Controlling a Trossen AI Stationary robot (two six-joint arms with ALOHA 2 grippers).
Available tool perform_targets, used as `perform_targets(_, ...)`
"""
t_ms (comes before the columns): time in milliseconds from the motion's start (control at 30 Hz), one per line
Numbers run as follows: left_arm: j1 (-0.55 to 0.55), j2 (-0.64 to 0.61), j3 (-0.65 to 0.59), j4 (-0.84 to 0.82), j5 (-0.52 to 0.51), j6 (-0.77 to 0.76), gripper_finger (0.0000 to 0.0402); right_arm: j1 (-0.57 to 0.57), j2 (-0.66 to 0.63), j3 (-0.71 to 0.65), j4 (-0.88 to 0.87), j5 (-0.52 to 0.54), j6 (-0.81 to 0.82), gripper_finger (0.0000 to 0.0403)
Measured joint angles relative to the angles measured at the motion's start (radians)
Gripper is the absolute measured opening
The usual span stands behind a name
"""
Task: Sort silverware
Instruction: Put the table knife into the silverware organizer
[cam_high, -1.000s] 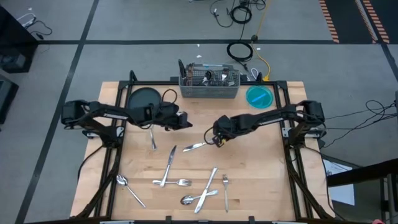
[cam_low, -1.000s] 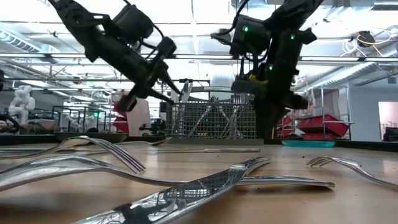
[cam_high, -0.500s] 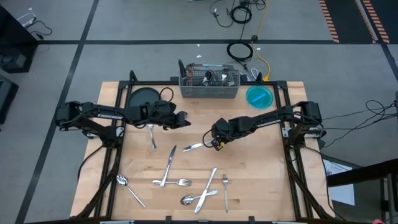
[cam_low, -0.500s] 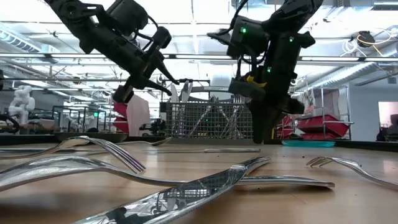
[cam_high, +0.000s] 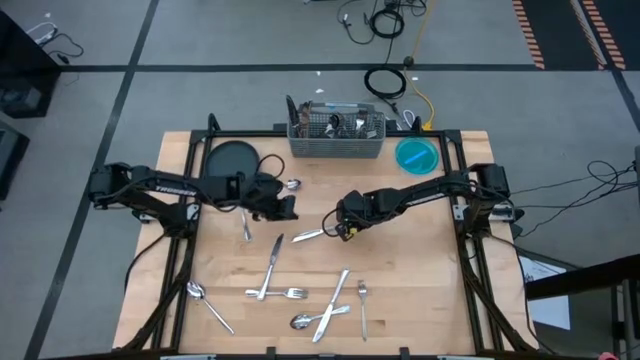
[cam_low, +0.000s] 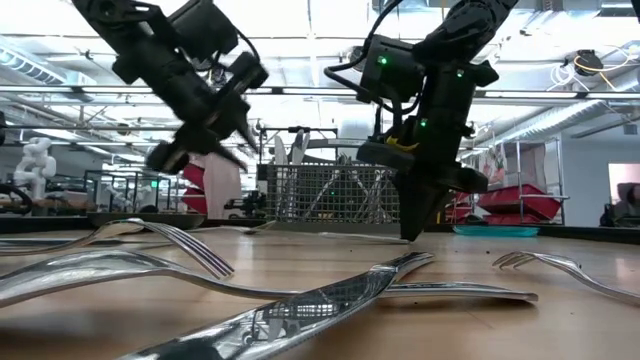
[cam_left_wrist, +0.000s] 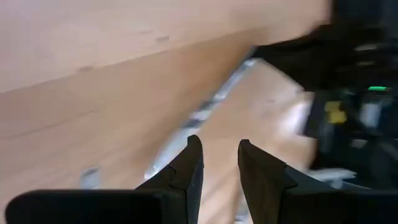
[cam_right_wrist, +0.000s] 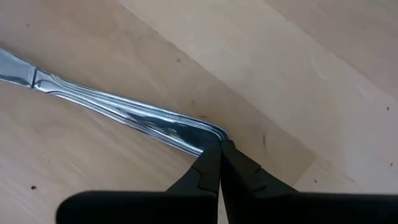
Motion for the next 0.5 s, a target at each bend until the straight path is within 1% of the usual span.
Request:
perform_targets(100,-0.025,0.000,0.000,-0.102,-0.020,-0.005,0.0106,0.000,0.000,-0.001,0.001,-0.003,0.026,0.0000)
perform_targets(200,-0.047,0.000,0.000,-0.153,-0.037,0.000,0.0106,0.001,0.000,-0.002,0.004,-0.005,0.036,0.0000)
perform_targets(333,-0.056,0.013,0.000,-0.150,-0.032,0.070,0.0109,0.003,0.000,-0.003,0.022,-0.004,0.043,0.0000)
perform_targets(500,-0.050,0.074,-0.001,-0.110,0.040,0.151,0.0132,0.004,0.001,-0.005,0.055,-0.010,0.050,0.0000)
